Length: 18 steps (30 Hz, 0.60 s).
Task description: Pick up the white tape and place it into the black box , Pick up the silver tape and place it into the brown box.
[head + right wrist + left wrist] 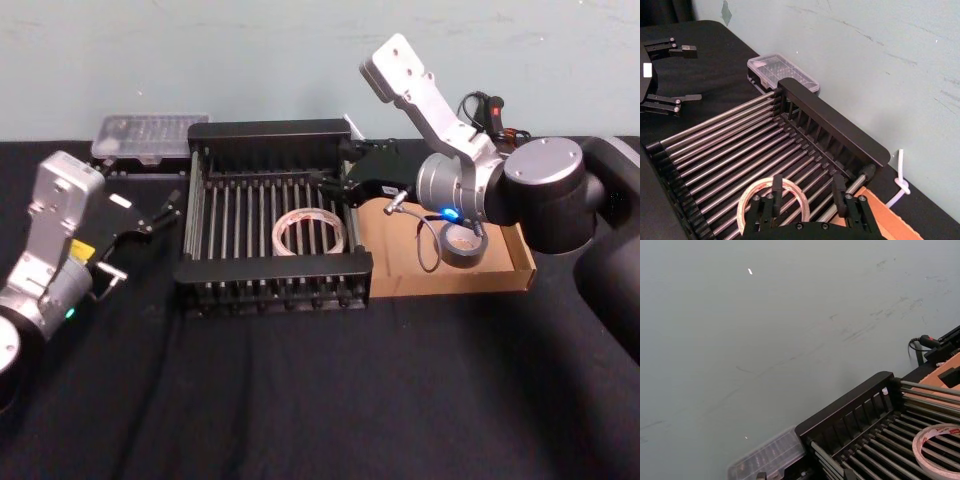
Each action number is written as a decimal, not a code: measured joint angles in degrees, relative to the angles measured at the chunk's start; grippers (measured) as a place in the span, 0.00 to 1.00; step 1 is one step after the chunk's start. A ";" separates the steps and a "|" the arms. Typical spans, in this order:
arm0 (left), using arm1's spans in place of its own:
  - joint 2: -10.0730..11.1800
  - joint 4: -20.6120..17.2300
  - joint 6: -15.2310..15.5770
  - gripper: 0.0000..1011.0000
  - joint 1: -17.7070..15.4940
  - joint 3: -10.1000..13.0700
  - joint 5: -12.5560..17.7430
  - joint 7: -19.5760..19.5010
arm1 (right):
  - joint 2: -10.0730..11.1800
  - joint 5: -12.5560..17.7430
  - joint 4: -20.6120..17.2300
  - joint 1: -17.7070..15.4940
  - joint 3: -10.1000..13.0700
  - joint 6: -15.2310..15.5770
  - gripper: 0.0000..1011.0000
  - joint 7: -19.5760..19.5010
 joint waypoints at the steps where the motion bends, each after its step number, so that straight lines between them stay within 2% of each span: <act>1: 0.00 0.00 0.00 0.99 0.00 0.00 0.00 0.00 | 0.00 0.00 0.00 0.00 0.00 0.01 0.64 0.01; 4: 0.00 0.00 0.00 0.99 0.00 0.00 0.00 0.00 | 0.02 0.02 0.00 0.00 0.00 0.02 0.75 0.02; 6: 0.00 0.00 0.00 0.99 0.00 0.00 0.00 0.00 | 0.02 0.03 0.00 0.00 0.00 0.02 0.78 0.02; 9: 0.00 0.00 0.00 0.99 0.00 0.00 0.00 0.00 | 0.03 0.05 0.00 0.00 0.00 0.02 0.88 0.02; 11: 0.00 0.00 0.00 0.99 0.00 0.00 0.00 0.00 | 0.03 0.06 0.00 0.00 0.00 0.02 0.91 0.02; 12: 0.00 0.00 0.00 0.99 0.00 0.00 0.00 0.00 | 0.03 0.06 0.00 0.00 0.00 0.02 0.96 0.02; 18: 0.00 0.00 0.00 0.99 0.00 0.00 0.00 0.00 | 0.29 -0.22 -1.15 -1.24 1.44 -0.72 0.99 -0.95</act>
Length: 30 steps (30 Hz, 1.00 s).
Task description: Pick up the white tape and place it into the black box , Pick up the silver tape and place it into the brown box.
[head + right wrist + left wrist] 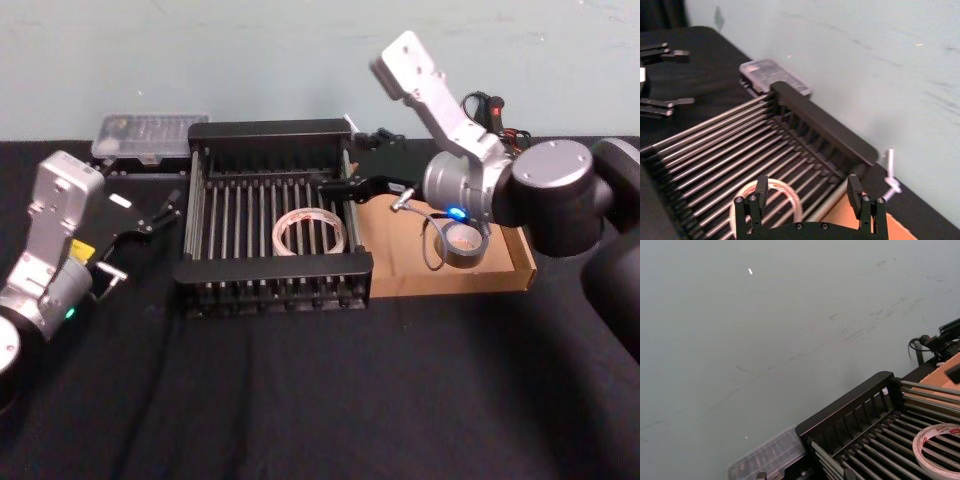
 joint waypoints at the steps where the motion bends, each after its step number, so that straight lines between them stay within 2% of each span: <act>1: 0.00 0.00 0.00 0.99 0.00 0.00 0.00 0.00 | 0.25 -0.10 -0.83 -0.91 0.90 -0.57 0.99 -0.86; 5: 0.00 0.00 0.00 0.99 0.00 0.00 0.00 0.00 | 1.15 -0.52 -3.55 -3.85 3.47 -3.13 0.99 -3.86; 6: 0.00 0.00 0.00 0.99 0.00 0.00 0.00 0.00 | 1.69 -0.68 -4.87 -5.31 4.71 -4.63 0.99 -5.19; 7: 0.00 0.00 0.00 0.99 0.00 0.00 0.00 0.00 | 1.69 -0.68 -4.87 -5.31 4.71 -4.63 0.99 -5.19; 10: 0.00 0.00 0.00 0.99 0.00 0.00 0.00 0.00 | 3.04 -1.59 -7.73 -9.29 7.39 -8.87 0.99 -8.50; 13: 0.00 0.00 0.00 0.99 0.00 0.00 0.00 0.00 | 4.07 -2.71 -9.61 -12.45 9.12 -12.48 0.99 -11.09; 16: 0.00 0.00 0.00 0.99 0.00 0.00 0.00 0.00 | 4.92 -3.84 -11.15 -15.62 10.59 -15.86 0.99 -13.25; 17: 0.00 0.00 0.00 0.99 0.00 0.00 0.00 0.00 | 4.92 -3.84 -11.15 -15.62 10.59 -15.86 0.99 -13.25; 20: 0.00 0.00 0.00 0.99 0.00 0.00 0.00 0.00 | 5.91 -5.19 -12.82 -19.55 12.05 -19.23 0.99 -15.35; 24: 0.00 0.00 0.00 0.99 0.00 0.00 0.00 0.00 | 6.66 -6.34 -14.35 -22.99 13.13 -20.39 0.99 -16.90; 29: 0.00 0.00 0.00 0.99 0.00 0.00 0.00 0.00 | 7.07 -7.27 -16.46 -27.03 14.32 -19.57 0.99 -18.40; 30: 0.00 0.00 0.00 0.99 0.00 0.00 0.00 0.00 | 7.07 -7.27 -16.46 -27.03 14.32 -19.57 0.99 -18.40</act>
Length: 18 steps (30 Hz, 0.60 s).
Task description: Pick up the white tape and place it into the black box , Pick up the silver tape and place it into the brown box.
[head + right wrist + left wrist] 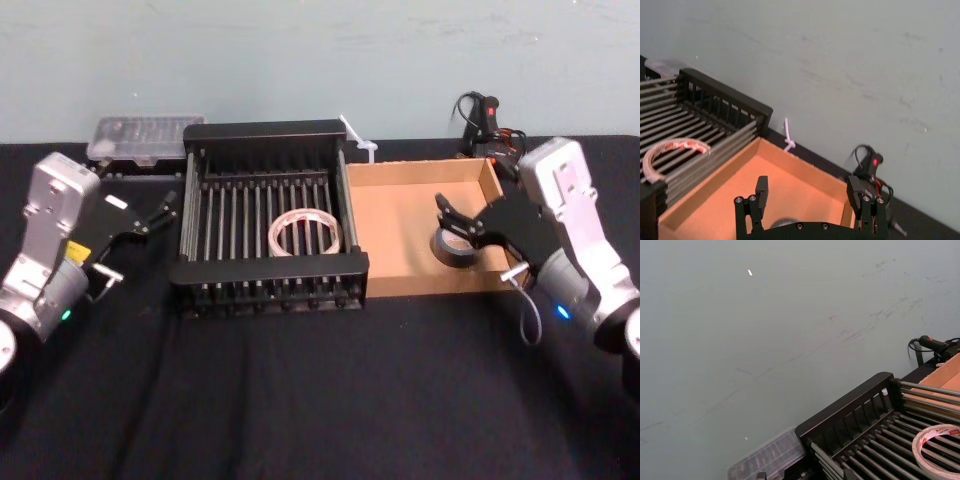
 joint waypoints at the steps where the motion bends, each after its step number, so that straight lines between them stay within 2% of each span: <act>1: 0.00 0.00 0.00 0.99 0.00 0.00 0.00 0.00 | -0.02 -0.20 -0.51 -0.93 0.33 0.34 0.99 -0.26; 9: 0.00 0.00 0.00 0.99 0.00 0.00 0.00 0.00 | -1.21 -1.26 -1.35 -2.99 1.56 1.27 0.99 -1.49; 18: 0.00 0.00 0.00 0.99 0.00 0.00 0.00 0.00 | -1.05 -1.22 -1.30 -2.81 1.41 1.22 0.99 -1.36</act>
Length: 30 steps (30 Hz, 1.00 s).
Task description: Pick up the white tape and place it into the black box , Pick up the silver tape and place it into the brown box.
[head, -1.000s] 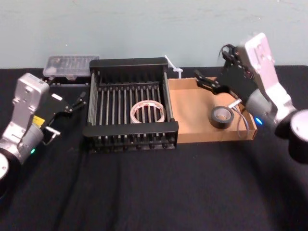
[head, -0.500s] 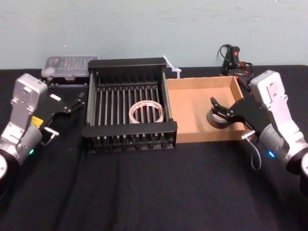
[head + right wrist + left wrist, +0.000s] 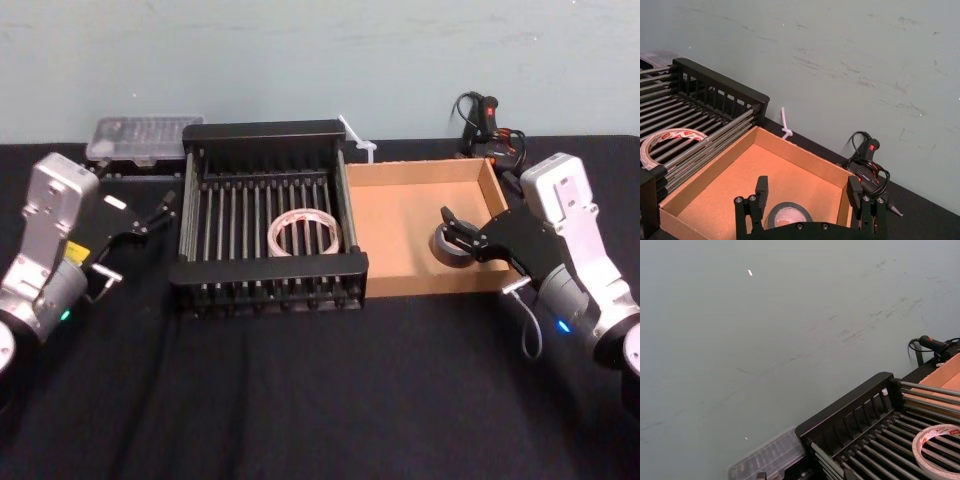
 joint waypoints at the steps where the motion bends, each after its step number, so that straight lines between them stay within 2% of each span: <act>1: 0.00 0.00 0.00 0.99 0.00 0.00 0.00 0.00 | 0.01 0.00 0.01 0.02 -0.01 -0.01 0.99 0.01; 30: 0.00 0.00 0.00 0.99 0.00 0.00 0.00 0.00 | 0.17 0.26 0.15 0.25 -0.24 -0.16 0.99 0.34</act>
